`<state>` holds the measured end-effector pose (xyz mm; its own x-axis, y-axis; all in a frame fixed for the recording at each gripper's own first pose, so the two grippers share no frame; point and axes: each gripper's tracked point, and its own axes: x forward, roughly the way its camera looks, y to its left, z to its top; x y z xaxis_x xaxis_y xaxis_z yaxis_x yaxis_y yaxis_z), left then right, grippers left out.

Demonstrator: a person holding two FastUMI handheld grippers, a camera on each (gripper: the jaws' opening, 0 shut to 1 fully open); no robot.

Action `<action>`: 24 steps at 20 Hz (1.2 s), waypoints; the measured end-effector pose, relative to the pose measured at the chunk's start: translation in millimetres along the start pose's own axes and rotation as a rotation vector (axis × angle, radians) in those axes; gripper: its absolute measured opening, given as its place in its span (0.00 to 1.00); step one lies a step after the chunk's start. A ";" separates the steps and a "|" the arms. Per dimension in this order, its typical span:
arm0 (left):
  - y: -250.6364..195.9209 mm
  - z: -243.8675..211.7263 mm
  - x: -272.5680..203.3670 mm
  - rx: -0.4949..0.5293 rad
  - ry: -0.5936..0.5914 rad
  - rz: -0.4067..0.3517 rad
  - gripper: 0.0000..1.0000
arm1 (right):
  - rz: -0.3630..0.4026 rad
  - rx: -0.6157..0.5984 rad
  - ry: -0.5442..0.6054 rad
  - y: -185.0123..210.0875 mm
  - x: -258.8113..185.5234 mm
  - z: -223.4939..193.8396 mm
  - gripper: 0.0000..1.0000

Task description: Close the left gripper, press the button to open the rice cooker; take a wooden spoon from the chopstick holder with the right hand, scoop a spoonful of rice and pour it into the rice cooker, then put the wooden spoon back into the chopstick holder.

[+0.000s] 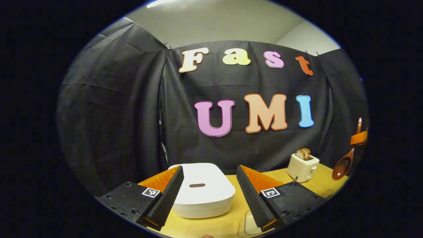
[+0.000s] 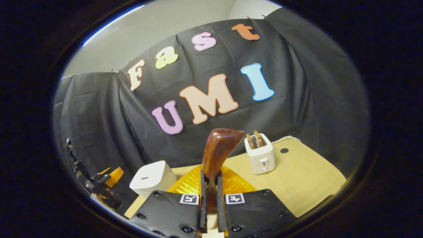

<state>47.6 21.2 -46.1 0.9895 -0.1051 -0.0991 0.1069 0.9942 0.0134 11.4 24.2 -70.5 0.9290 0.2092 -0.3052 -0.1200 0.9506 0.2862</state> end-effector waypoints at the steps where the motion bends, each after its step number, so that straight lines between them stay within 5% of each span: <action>1: -5.6 1.5 -11.7 -0.003 -0.005 -0.003 0.94 | 0.000 -0.014 0.004 -1.3 -1.0 -2.5 0.14; 17: -53.0 34.4 -84.1 0.009 -0.091 -0.075 0.95 | -0.207 -0.204 0.071 -98.4 -1.2 -109.5 0.15; 24: -56.6 40.5 -86.4 0.007 -0.106 -0.091 0.94 | -0.278 -0.170 0.171 -121.9 4.2 -159.0 0.15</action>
<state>-40.0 -27.0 2.0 0.9803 -0.1973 0.0051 0.1972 0.9802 0.0165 -25.7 -54.3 -251.1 0.8643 -0.0410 -0.5012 0.0590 0.9981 0.0202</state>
